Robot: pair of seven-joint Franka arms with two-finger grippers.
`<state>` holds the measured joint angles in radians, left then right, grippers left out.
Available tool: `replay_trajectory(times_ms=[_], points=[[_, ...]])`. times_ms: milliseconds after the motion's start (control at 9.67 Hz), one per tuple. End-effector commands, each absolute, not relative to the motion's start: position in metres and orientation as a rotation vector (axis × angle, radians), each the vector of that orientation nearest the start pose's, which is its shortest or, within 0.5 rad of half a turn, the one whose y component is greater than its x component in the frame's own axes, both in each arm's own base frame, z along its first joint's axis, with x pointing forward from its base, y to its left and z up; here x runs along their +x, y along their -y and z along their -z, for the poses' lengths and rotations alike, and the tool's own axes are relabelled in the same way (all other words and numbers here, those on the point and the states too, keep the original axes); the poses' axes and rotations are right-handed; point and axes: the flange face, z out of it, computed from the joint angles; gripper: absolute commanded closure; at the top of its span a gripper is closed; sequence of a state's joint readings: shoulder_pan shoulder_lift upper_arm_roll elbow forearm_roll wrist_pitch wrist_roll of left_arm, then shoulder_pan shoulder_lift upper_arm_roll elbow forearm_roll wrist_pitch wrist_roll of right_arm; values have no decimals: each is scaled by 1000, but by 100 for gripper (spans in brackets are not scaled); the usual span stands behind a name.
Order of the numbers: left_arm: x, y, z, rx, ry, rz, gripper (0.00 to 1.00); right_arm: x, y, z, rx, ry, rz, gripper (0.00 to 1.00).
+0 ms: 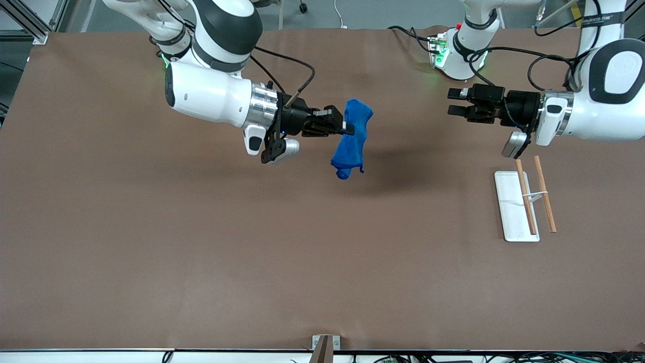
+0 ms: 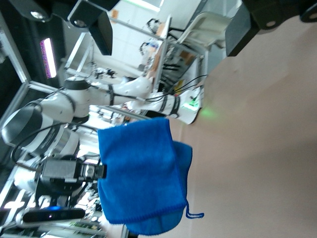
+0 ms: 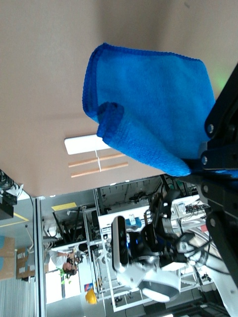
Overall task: Right arm passes towel to left arm to hang
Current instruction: 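Lift the towel with the right gripper while the left gripper approaches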
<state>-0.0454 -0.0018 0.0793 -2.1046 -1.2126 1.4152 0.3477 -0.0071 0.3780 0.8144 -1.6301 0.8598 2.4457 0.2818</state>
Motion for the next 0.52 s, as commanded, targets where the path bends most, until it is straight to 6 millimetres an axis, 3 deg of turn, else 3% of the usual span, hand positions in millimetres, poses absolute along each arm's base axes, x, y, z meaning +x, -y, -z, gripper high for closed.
replay_trajectory(times_ms=[0, 207, 414], points=[[477, 103, -414, 1693, -9, 312, 3, 528, -444, -530, -2031, -146, -121, 100], [473, 107, -401, 1579, -84, 277, 10, 524, -452, -542, -2008, -134, -119, 100], [468, 133, -387, 1530, -148, 234, 10, 520, -458, -557, -1964, -135, -130, 100]])
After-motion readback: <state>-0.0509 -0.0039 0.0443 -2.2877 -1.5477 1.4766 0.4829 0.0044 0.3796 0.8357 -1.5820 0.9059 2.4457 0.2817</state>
